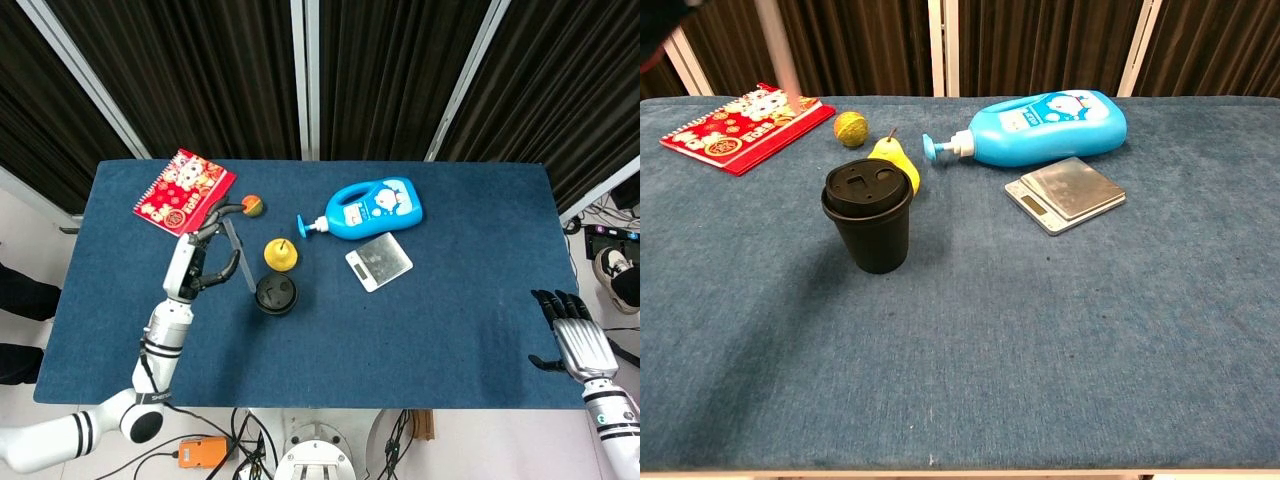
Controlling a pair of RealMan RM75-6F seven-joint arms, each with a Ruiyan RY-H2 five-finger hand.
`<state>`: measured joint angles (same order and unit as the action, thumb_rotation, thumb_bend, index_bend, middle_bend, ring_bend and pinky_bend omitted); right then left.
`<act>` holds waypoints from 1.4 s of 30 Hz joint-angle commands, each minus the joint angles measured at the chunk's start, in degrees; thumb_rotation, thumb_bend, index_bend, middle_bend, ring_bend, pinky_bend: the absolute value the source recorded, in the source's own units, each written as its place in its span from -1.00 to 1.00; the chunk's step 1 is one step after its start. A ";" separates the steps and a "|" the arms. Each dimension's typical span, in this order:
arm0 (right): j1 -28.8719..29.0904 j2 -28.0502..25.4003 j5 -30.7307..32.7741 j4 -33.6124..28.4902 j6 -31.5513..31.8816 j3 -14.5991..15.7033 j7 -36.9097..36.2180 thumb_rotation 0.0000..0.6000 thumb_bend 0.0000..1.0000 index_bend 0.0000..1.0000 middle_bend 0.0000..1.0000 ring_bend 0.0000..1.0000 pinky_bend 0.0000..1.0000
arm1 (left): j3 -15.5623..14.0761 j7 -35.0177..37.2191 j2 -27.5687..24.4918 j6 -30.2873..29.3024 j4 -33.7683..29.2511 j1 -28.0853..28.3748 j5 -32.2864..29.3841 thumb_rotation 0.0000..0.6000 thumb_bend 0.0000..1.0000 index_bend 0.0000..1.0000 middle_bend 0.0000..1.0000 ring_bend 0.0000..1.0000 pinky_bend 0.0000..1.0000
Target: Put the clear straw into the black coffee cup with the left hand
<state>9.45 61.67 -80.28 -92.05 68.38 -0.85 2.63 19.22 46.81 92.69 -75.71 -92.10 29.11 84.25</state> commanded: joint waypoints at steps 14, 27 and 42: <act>-0.55 0.67 1.21 0.84 0.54 0.20 -0.63 1.00 -0.41 -0.99 -0.73 -1.00 -0.84 | 2.18 -9.85 16.68 0.26 18.26 10.18 -1.56 1.00 -0.24 0.09 -0.59 -1.00 -0.93; -0.60 0.85 1.28 1.39 0.74 0.23 -1.37 1.00 -0.41 -1.00 -0.73 -1.00 -0.84 | 0.89 -10.44 18.05 -0.63 22.02 10.24 -2.26 1.00 -0.23 0.09 -0.59 -1.00 -0.94; -0.35 0.90 1.29 1.19 0.59 0.24 -1.21 1.00 -0.41 -1.00 -0.73 -1.00 -0.84 | -1.18 -9.64 17.27 -1.03 22.25 8.73 -2.46 1.00 -0.23 0.09 -0.59 -1.00 -0.94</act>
<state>9.11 62.57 -78.99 -90.85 68.97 -0.61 1.42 18.05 37.17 109.95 -76.72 -69.85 37.85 81.78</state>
